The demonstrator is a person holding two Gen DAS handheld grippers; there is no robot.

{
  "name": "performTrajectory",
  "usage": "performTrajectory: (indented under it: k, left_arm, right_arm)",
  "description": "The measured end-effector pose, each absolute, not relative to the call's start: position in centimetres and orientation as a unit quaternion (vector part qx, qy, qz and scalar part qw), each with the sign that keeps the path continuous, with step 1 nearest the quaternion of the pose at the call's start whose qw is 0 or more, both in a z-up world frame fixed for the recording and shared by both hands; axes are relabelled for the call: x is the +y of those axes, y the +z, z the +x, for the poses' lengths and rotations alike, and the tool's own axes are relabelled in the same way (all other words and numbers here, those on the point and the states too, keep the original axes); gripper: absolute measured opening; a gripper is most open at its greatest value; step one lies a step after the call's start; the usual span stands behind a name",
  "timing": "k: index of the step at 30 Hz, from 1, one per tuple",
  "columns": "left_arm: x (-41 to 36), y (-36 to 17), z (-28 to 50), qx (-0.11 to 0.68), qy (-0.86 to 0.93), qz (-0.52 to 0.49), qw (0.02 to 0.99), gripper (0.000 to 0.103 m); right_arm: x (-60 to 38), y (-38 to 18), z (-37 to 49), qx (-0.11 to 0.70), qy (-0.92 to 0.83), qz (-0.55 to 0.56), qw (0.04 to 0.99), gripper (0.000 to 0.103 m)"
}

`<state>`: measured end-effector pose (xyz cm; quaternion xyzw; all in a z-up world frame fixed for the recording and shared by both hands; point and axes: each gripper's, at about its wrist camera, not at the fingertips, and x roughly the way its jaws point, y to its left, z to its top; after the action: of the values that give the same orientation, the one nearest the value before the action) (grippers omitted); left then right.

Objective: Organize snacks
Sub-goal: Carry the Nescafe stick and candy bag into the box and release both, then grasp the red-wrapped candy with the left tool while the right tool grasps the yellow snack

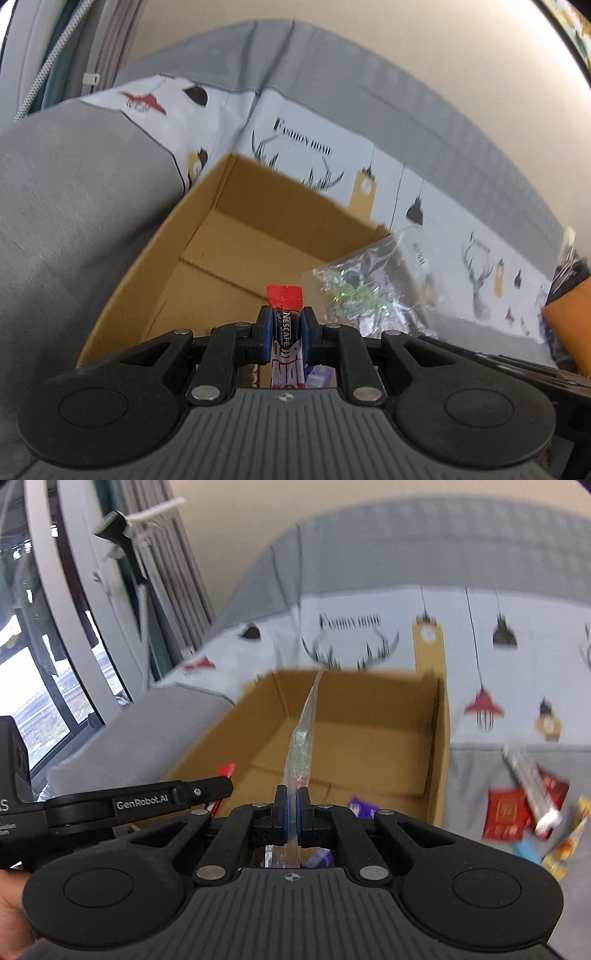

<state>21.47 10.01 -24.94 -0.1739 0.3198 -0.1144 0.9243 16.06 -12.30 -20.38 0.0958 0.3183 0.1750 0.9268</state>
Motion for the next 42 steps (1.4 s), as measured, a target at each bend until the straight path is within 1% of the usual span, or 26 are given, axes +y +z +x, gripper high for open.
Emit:
performTrajectory:
  k: [4,7,10,11,12,14,16,17,18,19,21,22,23,28,35,40,42]
  left_arm:
    - [9.9,-27.0,22.8,0.341,-0.111,-0.166,0.919,0.016]
    - [9.5,-28.1,23.3,0.351,-0.102,-0.137,0.921,0.01]
    - [9.2,-28.1,23.5,0.355,-0.102,-0.127,0.92,0.01]
    - [9.1,-28.1,23.5,0.358,-0.107,-0.125,0.919,0.013]
    - [8.9,-27.9,23.4,0.357,-0.103,-0.123,0.92,0.017]
    - [8.7,-27.4,22.9,0.351,-0.09,-0.124,0.924,0.057]
    - [8.0,-26.3,22.3,0.338,-0.087,-0.123,0.929,0.067]
    - [7.5,-25.8,21.9,0.332,-0.091,-0.118,0.932,0.067]
    - [6.8,-25.2,21.5,0.327,-0.096,-0.115,0.933,0.067]
    - [6.1,-24.7,21.1,0.324,-0.102,-0.114,0.934,0.067]
    - [4.0,-23.7,20.1,0.315,-0.123,-0.11,0.934,0.073]
    - [2.8,-23.4,19.5,0.31,-0.134,-0.105,0.935,0.077]
    - [1.4,-23.1,18.8,0.304,-0.14,-0.096,0.937,0.078]
    - [-4.8,-23.1,16.6,0.293,-0.192,-0.065,0.934,0.079]
    - [-12.6,-24.6,16.6,0.318,-0.235,-0.029,0.918,0.079]
    - [-17.0,-27.1,18.0,0.35,-0.238,-0.019,0.906,0.079]
    - [-18.8,-28.6,19.0,0.358,-0.229,-0.006,0.905,0.079]
  right_arm:
    - [-12.4,-23.2,17.2,0.349,0.17,0.109,0.915,0.004]
    - [-12.1,-24.8,18.1,0.369,0.169,0.106,0.908,0.004]
    - [-11.9,-26.0,18.7,0.381,0.174,0.109,0.901,0.004]
    - [-11.8,-26.0,18.8,0.383,0.174,0.107,0.901,0.005]
    - [-11.8,-26.0,18.8,0.38,0.167,0.1,0.904,0.014]
    - [-12.2,-25.5,18.5,0.373,0.169,0.102,0.907,0.025]
    - [-13.3,-24.7,17.9,0.354,0.196,0.126,0.906,0.052]
    - [-14.0,-24.1,17.3,0.341,0.197,0.13,0.91,0.062]
    - [-14.7,-23.7,16.7,0.329,0.191,0.129,0.916,0.081]
    - [-15.5,-23.2,16.1,0.315,0.183,0.129,0.922,0.091]
    - [-17.7,-22.5,14.8,0.293,0.174,0.14,0.93,0.093]
    - [-19.1,-22.4,14.2,0.289,0.165,0.15,0.931,0.096]
    - [-20.1,-22.4,13.8,0.285,0.157,0.157,0.932,0.097]
    - [-27.0,-23.8,10.7,0.267,0.095,0.19,0.94,0.097]
    - [-33.9,-27.0,7.4,0.279,0.031,0.18,0.943,0.097]
    - [-37.4,-28.7,7.0,0.284,0.012,0.166,0.944,0.097]
    - [-38.6,-29.6,7.3,0.305,0.001,0.165,0.938,0.097]
